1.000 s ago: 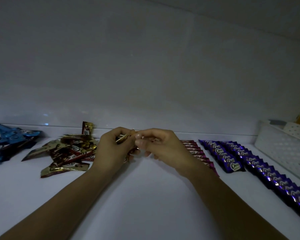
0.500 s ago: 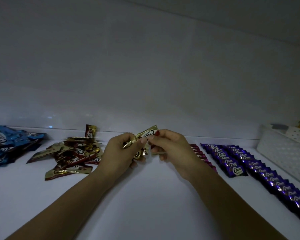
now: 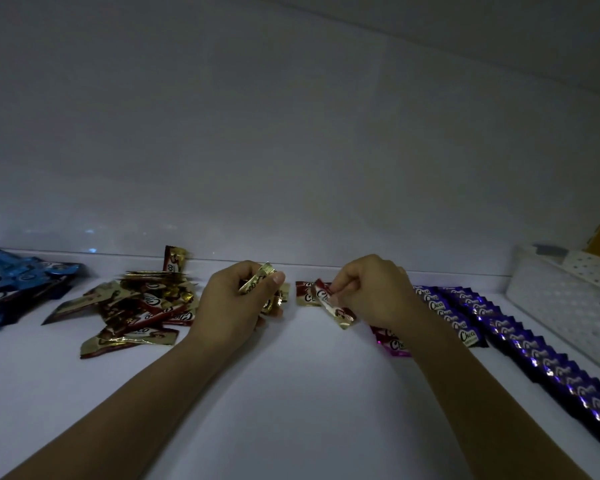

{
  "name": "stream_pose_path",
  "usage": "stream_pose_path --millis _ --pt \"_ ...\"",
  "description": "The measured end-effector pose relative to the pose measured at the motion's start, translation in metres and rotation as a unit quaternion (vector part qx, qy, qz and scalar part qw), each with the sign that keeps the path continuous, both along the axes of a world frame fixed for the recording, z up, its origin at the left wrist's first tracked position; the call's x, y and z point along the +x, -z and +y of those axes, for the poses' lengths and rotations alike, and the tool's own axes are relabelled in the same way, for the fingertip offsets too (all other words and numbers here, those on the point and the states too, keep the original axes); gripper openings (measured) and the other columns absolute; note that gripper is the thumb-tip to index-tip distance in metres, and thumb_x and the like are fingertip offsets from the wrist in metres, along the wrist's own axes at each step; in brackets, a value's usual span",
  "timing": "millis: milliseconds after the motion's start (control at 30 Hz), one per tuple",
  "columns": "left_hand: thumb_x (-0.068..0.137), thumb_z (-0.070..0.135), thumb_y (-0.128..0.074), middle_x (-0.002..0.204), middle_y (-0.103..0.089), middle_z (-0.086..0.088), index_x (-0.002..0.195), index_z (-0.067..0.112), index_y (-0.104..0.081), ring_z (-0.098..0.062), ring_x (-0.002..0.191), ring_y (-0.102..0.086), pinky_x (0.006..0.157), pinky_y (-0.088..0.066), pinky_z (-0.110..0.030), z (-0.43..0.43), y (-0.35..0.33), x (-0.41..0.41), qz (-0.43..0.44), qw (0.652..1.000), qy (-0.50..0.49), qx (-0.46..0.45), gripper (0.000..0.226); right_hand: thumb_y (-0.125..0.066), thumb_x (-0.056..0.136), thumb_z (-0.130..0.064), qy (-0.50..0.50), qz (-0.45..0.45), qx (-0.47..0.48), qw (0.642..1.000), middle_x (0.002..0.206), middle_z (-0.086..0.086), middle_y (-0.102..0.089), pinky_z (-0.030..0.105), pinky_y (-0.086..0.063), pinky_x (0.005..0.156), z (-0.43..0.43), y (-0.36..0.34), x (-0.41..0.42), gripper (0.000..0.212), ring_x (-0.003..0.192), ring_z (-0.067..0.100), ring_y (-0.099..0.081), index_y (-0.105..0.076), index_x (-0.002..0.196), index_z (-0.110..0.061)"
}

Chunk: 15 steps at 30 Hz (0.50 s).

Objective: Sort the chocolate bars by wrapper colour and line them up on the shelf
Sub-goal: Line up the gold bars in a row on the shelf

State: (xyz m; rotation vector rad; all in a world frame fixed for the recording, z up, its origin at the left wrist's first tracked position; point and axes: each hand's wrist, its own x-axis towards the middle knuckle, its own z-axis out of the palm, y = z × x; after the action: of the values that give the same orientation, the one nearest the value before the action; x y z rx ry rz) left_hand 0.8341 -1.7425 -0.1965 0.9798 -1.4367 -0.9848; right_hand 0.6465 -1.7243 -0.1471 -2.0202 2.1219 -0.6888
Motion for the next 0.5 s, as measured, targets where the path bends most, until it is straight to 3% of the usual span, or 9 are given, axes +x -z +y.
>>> stream_pose_path --millis 33,133,500 --pt "0.089 0.025 -0.064 0.069 -0.070 -0.008 0.082 0.006 -0.066 -0.011 0.056 -0.066 0.044 -0.046 -0.018 0.000 0.000 0.000 -0.002 1.000 -0.002 -0.002 0.021 -0.073 0.079 -0.022 0.001 0.047 -0.007 0.999 0.085 -0.013 -0.070 0.029 -0.035 0.096 -0.001 0.003 0.002 0.007 0.092 0.011 -0.062 -0.075 0.084 -0.028" --pt "0.088 0.025 -0.064 0.068 -0.070 -0.008 0.080 0.007 -0.066 -0.011 0.055 -0.066 0.044 -0.046 -0.018 0.000 0.000 0.000 -0.005 1.000 -0.007 -0.007 0.020 -0.067 0.085 -0.024 -0.023 0.119 -0.039 0.992 0.102 -0.012 -0.070 0.028 -0.023 0.090 -0.001 0.012 0.007 0.012 0.102 0.012 -0.057 -0.074 0.092 -0.030" --pt "0.089 0.024 -0.063 0.070 -0.070 -0.005 0.081 0.012 -0.066 -0.014 0.058 -0.068 0.044 -0.046 -0.019 0.000 0.001 0.000 0.008 1.000 -0.004 -0.003 0.015 -0.056 0.092 -0.024 -0.042 0.230 -0.119 0.965 0.104 -0.008 -0.065 0.030 -0.018 0.076 -0.009 0.025 0.015 0.019 0.100 0.015 -0.047 -0.071 0.100 -0.032"
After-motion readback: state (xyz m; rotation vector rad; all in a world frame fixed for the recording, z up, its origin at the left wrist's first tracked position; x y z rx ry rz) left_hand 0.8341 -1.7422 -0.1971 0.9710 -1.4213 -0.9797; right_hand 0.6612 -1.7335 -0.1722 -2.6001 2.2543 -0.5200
